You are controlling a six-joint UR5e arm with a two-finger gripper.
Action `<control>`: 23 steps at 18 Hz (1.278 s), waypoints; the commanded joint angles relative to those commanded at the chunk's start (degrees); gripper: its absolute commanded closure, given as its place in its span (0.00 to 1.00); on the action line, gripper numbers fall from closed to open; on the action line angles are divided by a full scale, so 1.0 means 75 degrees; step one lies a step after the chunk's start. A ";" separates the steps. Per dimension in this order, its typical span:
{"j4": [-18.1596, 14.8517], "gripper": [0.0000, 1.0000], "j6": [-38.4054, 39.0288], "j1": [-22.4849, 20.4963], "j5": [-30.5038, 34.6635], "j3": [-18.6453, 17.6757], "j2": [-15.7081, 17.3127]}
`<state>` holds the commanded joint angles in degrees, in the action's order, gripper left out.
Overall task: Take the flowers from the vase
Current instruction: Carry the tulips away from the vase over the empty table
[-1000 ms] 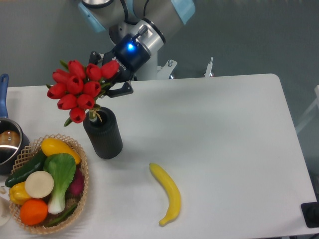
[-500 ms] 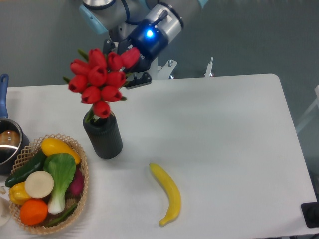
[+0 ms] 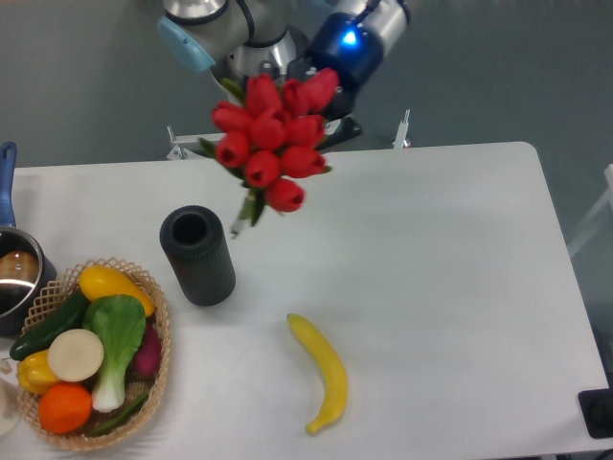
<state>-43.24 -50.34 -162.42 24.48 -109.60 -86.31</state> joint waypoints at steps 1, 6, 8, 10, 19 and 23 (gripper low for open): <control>0.0000 1.00 -0.0084 -0.0012 0.0667 -0.0012 0.0035; -0.0035 1.00 -0.0972 -0.0153 0.2300 0.0000 -0.0198; -0.0047 1.00 -0.1535 -0.0188 0.3176 0.0011 -0.0479; -0.0047 1.00 -0.1981 -0.0235 0.4126 0.0035 -0.0679; -0.0316 1.00 -0.2429 -0.0014 0.7268 0.0655 -0.1885; -0.0668 1.00 -0.2393 0.0245 0.8054 0.0902 -0.2097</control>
<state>-48.25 -68.29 -160.58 84.89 -102.83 -102.04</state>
